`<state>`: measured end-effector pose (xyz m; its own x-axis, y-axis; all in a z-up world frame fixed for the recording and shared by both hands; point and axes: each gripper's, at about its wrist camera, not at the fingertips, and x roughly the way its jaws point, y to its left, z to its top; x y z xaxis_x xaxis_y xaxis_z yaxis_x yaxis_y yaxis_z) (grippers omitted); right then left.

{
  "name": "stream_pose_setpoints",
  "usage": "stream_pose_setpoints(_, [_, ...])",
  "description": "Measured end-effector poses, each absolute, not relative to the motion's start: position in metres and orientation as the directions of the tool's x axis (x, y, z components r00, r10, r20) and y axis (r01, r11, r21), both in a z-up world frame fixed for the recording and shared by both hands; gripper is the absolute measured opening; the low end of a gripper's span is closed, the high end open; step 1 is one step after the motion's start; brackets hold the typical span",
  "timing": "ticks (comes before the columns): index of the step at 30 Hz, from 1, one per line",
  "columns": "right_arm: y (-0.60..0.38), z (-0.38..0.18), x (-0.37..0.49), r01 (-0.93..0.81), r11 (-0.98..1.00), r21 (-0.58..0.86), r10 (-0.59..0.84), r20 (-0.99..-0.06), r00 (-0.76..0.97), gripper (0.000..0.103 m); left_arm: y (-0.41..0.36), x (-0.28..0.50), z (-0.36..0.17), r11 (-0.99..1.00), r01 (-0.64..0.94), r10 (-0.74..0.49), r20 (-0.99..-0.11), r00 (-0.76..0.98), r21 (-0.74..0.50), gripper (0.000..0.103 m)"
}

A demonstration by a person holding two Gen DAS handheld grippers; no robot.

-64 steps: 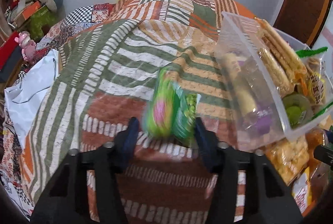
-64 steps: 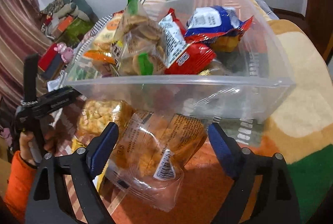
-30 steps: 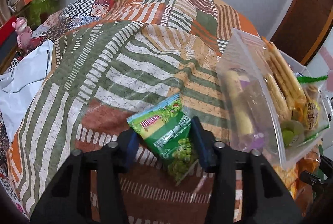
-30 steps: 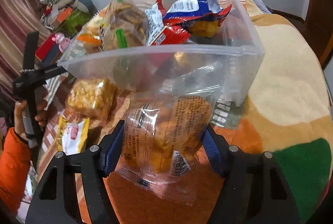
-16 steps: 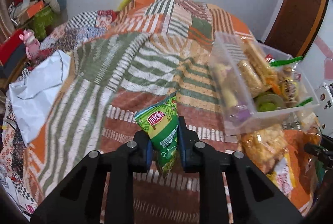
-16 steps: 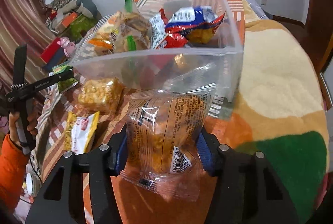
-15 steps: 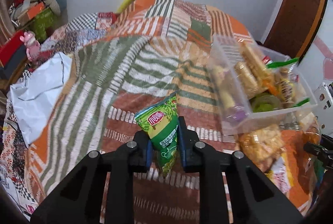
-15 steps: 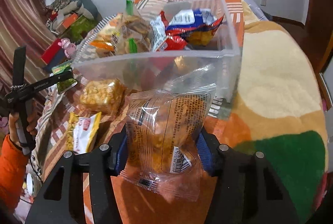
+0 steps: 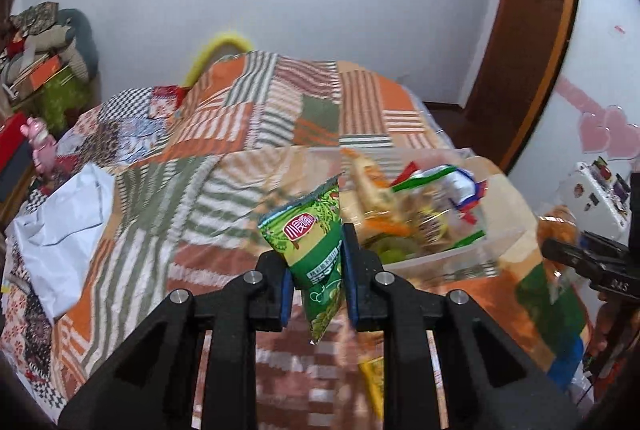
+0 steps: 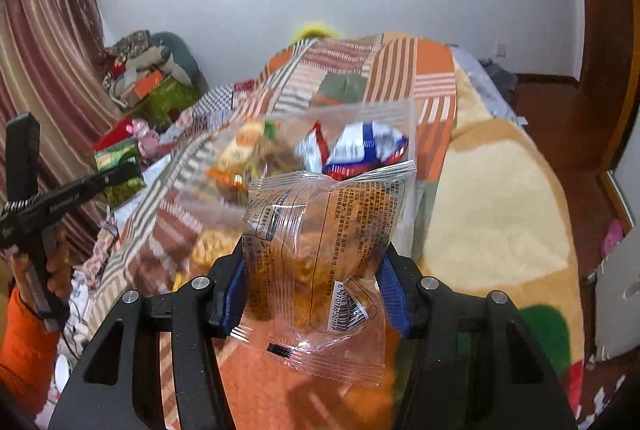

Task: Organize snacks
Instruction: 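Carry the green pea bag and orange-cracker bag into the clear box and release both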

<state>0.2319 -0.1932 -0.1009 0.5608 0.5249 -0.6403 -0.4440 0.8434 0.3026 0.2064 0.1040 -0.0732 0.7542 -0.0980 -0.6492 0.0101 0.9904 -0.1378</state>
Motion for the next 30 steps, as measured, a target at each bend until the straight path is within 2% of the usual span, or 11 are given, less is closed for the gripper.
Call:
stream_pose_setpoints(7, [-0.191,-0.098,0.256,-0.426,0.849,0.312,0.522,-0.617,0.589,0.053,0.079,0.238,-0.089,0.991,0.042,-0.119,-0.675,0.729,-0.129,0.021])
stream_pose_setpoints(14, [-0.181,-0.110,0.285,-0.407,0.866,0.291,0.492,-0.643,0.587,0.053,0.070,0.270,-0.113,0.990,0.050,-0.131,-0.709,0.693,-0.134,0.021])
stream_pose_setpoints(25, [-0.158,-0.126,0.297,-0.427,0.880,0.208,0.443,-0.683,0.580,0.054,0.066,0.283,-0.129,0.990,0.068,-0.138,-0.707,0.693,-0.127,0.022])
stream_pose_setpoints(30, [-0.160,-0.128,0.296,-0.426,0.882,0.202,0.436,-0.693,0.574,0.058,0.063,0.276,-0.134,0.992,0.071,-0.128,-0.713,0.689,-0.109,0.033])
